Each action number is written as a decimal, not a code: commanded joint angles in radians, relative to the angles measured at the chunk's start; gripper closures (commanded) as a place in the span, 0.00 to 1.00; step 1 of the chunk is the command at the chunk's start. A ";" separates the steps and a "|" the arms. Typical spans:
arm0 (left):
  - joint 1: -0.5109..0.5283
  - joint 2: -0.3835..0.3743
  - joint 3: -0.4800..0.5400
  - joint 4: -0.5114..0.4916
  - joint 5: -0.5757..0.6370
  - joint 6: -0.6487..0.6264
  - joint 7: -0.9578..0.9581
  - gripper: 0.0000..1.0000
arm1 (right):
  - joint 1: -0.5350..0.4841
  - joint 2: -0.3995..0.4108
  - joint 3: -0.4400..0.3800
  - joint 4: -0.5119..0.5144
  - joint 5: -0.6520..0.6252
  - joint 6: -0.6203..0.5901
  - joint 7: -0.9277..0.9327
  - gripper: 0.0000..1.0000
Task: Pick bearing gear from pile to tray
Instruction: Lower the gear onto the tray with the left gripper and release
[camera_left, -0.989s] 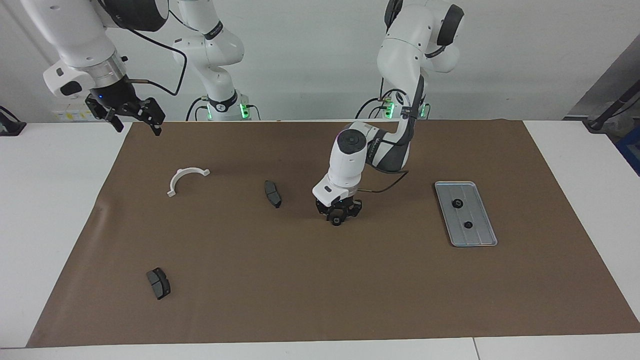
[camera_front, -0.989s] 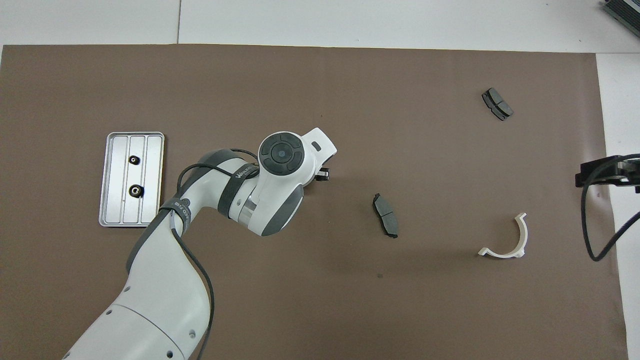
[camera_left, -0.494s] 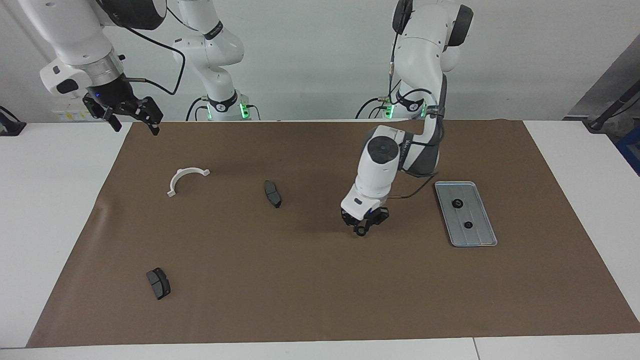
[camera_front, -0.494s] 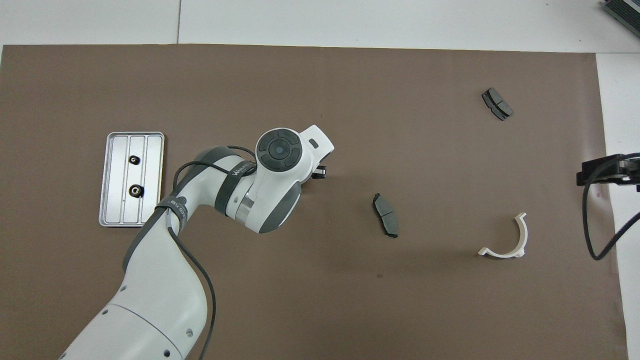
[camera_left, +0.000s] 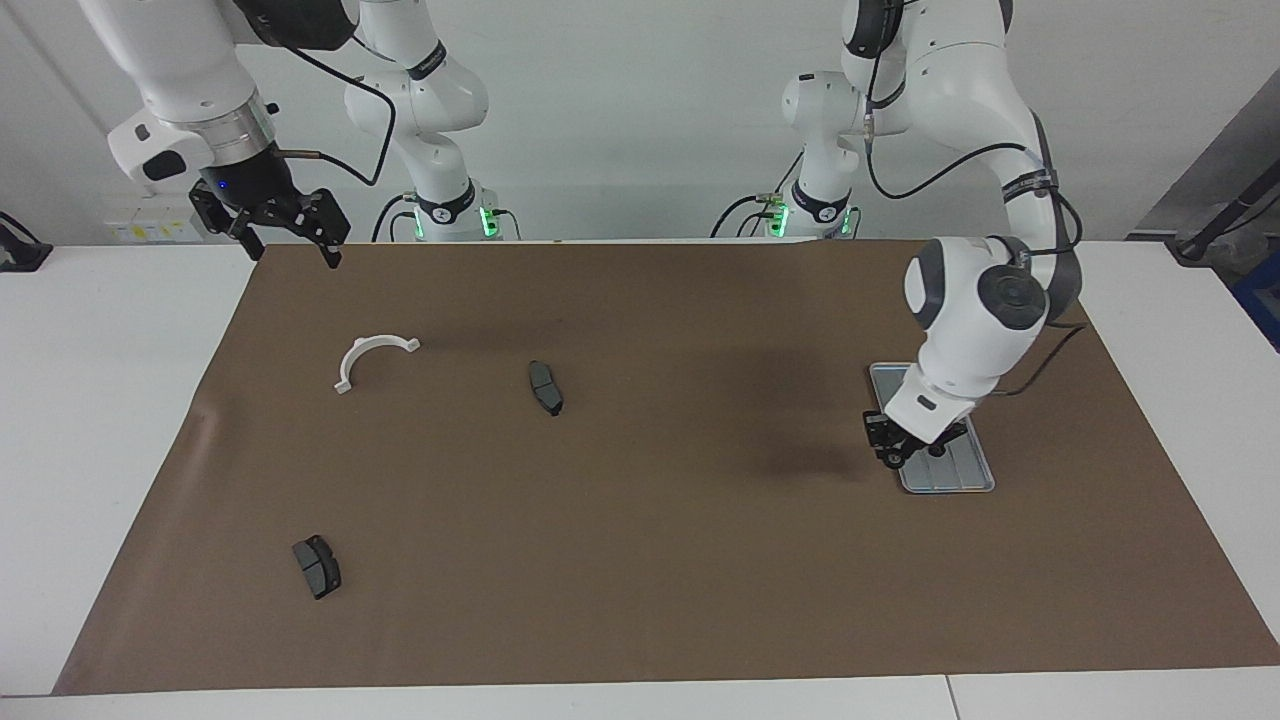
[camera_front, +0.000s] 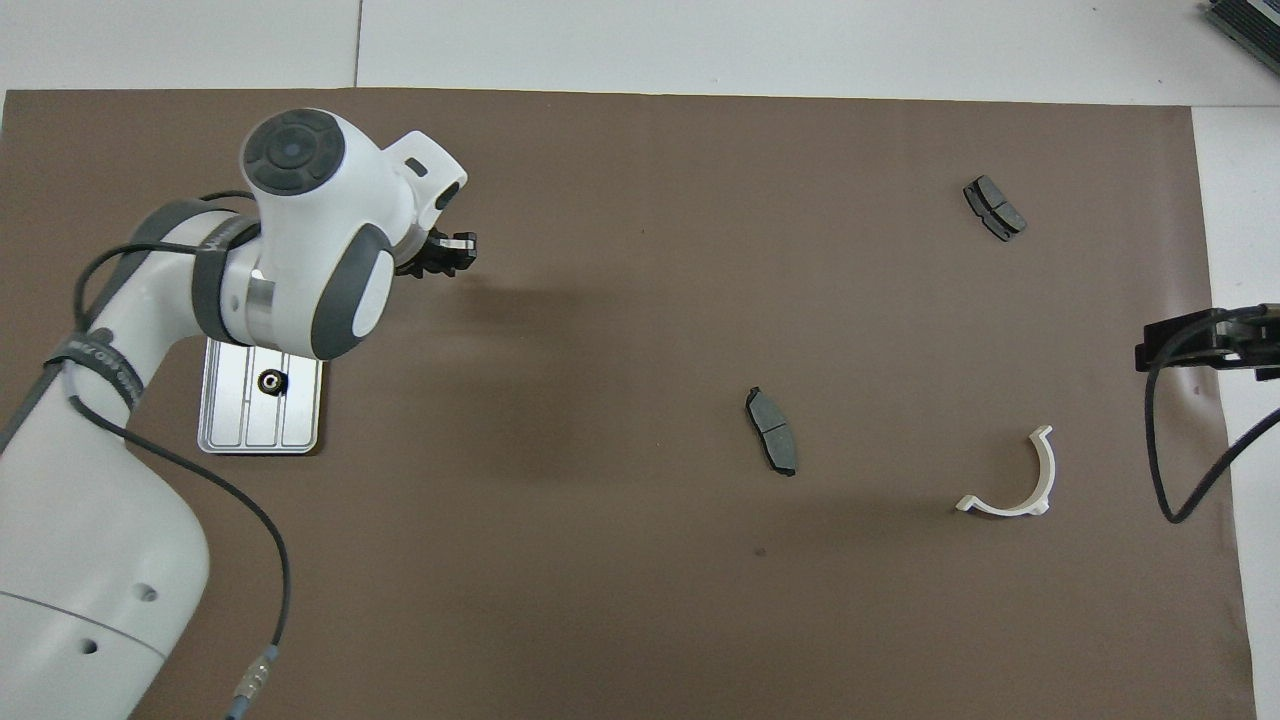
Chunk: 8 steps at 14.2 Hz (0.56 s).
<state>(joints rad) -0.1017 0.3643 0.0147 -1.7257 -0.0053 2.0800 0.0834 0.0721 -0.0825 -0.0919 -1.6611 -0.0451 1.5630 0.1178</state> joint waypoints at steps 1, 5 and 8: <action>0.060 -0.071 -0.013 -0.129 0.014 0.021 0.120 0.99 | -0.023 0.004 0.011 0.003 0.033 -0.018 0.008 0.00; 0.060 -0.103 -0.013 -0.257 0.014 0.174 0.115 0.81 | -0.020 0.004 0.009 0.003 0.033 -0.014 0.008 0.00; 0.060 -0.108 -0.013 -0.275 0.014 0.209 0.095 0.32 | -0.017 0.004 0.009 0.003 0.033 -0.012 0.005 0.00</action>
<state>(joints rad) -0.0356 0.3035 -0.0032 -1.9481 -0.0053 2.2581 0.1951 0.0708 -0.0810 -0.0919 -1.6623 -0.0451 1.5609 0.1190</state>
